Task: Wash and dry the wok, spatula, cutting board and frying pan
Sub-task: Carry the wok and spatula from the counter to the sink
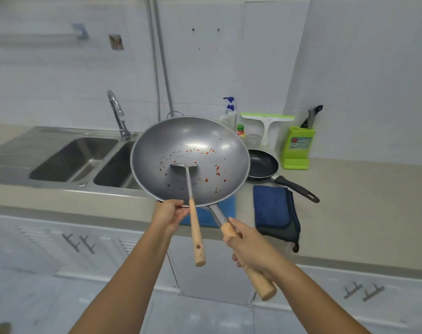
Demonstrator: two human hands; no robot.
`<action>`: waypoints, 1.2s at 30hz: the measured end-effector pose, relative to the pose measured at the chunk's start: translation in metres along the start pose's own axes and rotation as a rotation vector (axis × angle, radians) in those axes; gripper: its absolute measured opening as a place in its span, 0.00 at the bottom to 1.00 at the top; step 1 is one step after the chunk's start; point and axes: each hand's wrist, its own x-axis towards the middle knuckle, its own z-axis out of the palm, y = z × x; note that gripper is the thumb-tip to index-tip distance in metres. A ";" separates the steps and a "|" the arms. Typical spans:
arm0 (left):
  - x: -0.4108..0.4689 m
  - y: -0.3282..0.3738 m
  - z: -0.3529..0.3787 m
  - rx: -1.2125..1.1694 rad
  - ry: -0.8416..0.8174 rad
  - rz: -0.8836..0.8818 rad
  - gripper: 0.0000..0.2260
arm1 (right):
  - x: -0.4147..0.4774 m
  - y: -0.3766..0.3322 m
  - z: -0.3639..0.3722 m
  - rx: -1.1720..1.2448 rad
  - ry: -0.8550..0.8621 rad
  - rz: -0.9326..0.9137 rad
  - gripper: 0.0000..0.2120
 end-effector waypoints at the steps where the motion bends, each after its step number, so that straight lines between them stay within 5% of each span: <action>1: 0.007 0.013 -0.017 0.002 -0.021 0.005 0.14 | 0.009 -0.010 0.018 0.031 -0.008 -0.003 0.27; 11: 0.091 0.086 -0.113 0.016 -0.062 -0.024 0.14 | 0.089 -0.073 0.143 0.184 0.037 -0.016 0.26; 25: 0.231 0.134 -0.145 0.043 -0.005 -0.145 0.06 | 0.226 -0.139 0.176 0.111 -0.025 0.012 0.27; 36: 0.312 0.157 -0.176 0.116 0.004 -0.221 0.16 | 0.302 -0.151 0.234 -0.036 0.024 0.068 0.24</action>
